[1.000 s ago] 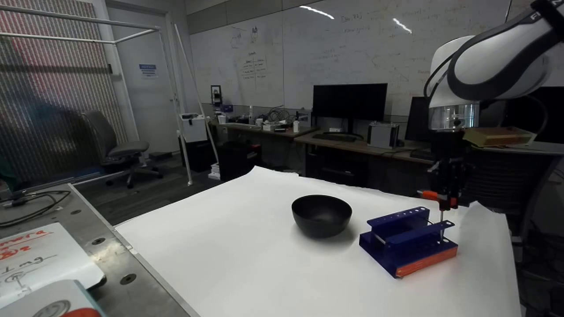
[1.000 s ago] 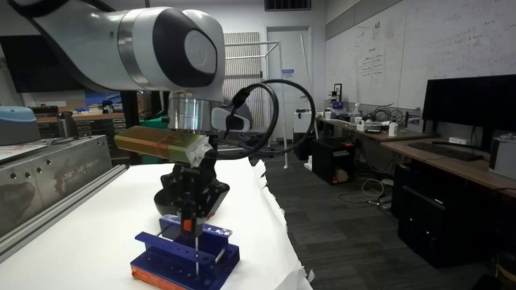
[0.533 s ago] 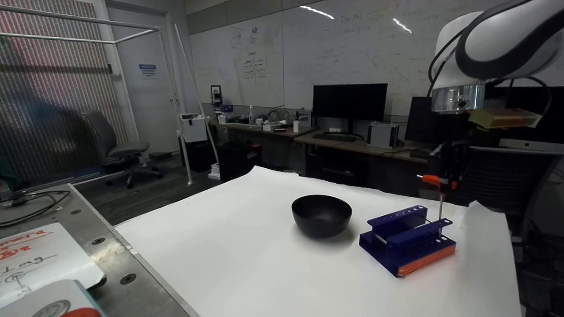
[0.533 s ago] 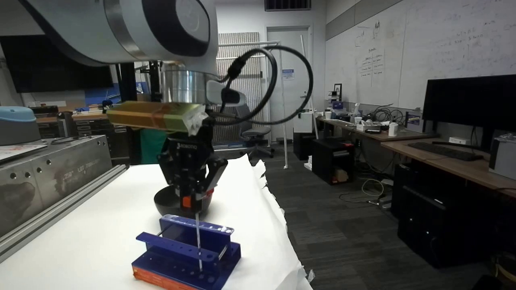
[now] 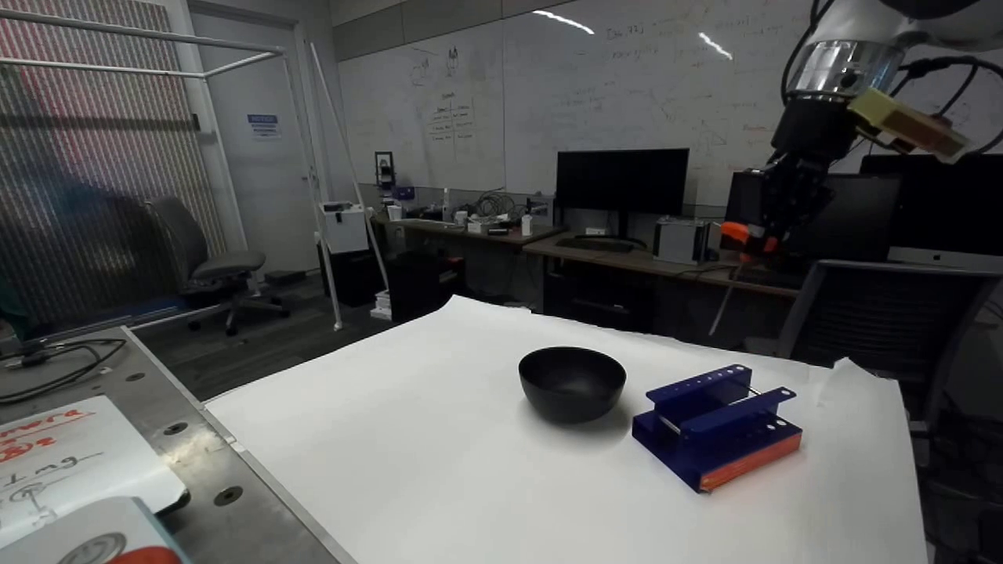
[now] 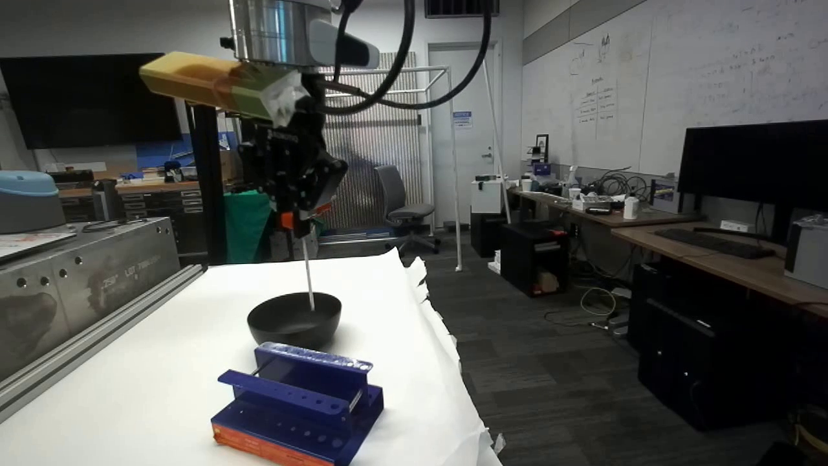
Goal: Pick up the object tool and put it in the bowl
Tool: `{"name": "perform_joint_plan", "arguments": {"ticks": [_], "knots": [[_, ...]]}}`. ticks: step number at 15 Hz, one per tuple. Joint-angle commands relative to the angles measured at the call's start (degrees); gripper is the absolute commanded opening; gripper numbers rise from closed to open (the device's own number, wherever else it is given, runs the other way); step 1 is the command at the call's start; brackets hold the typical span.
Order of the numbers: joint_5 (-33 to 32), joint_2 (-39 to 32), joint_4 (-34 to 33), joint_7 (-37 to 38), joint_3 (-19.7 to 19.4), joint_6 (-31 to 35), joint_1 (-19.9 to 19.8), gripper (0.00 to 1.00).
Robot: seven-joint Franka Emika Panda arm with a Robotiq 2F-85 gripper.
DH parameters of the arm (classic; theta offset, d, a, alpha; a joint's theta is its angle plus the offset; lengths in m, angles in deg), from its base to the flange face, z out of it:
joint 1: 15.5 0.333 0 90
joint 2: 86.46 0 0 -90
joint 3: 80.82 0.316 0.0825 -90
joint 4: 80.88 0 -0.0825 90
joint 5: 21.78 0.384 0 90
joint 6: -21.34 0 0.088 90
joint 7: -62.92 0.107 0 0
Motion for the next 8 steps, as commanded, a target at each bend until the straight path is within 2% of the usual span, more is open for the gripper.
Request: {"name": "perform_joint_plan", "arguments": {"ticks": [1,3,4,6,8], "knots": [[9.51,-4.79,0.54,-3.67,-2.39,13.58,1.28,0.05],[17.16,-8.62,0.8,-7.78,-2.97,23.1,3.1,0.05],[23.1,-12.25,-0.12,-11.09,-3.12,27.98,4.93,0.05],[33.1,-16.21,-2.06,-16.38,-9.36,34.45,15.66,0.05],[42.94,-18.62,-5.59,-21.9,-11.27,34.62,20.7,0.05]]}}
